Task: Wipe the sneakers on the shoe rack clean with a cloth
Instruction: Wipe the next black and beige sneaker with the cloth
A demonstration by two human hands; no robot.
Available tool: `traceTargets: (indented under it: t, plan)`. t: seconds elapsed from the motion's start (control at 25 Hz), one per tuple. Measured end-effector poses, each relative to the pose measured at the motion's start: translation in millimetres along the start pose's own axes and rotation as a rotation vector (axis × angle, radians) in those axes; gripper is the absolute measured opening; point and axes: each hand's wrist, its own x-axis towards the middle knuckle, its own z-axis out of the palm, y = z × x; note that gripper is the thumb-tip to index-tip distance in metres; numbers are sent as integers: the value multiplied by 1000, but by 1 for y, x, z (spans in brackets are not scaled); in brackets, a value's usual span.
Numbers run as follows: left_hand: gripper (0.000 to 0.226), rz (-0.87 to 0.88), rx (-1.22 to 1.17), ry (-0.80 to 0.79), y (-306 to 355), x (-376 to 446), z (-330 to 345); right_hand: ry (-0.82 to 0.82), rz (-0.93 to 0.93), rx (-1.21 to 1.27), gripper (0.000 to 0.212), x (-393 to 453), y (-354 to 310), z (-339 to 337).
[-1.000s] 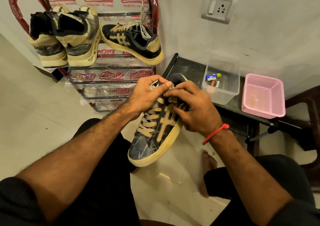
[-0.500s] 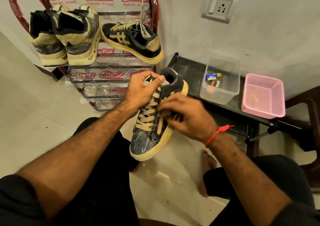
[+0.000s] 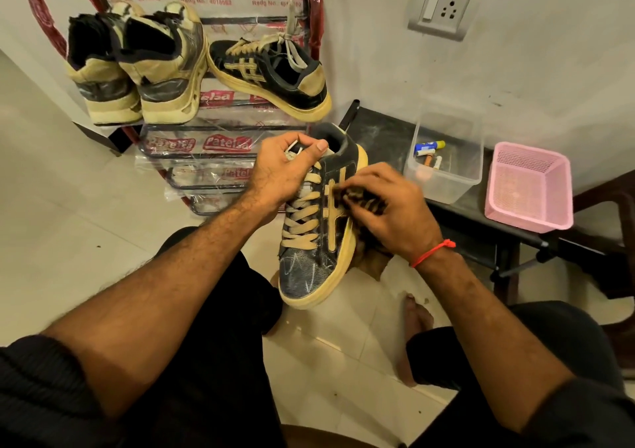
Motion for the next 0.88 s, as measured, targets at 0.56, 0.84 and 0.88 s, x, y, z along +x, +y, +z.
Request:
traceTargets:
  t: [0.56, 0.84, 0.88]
  plan:
    - [4, 10, -4, 4, 1, -1, 1, 71, 76, 33, 28, -3, 12, -1]
    - [9, -25, 67, -52, -4, 1, -4, -472, -268, 125, 33, -3, -29, 6]
    - [9, -18, 75, -116, 0, -2, -1, -361, -211, 94, 34, 1, -21, 2]
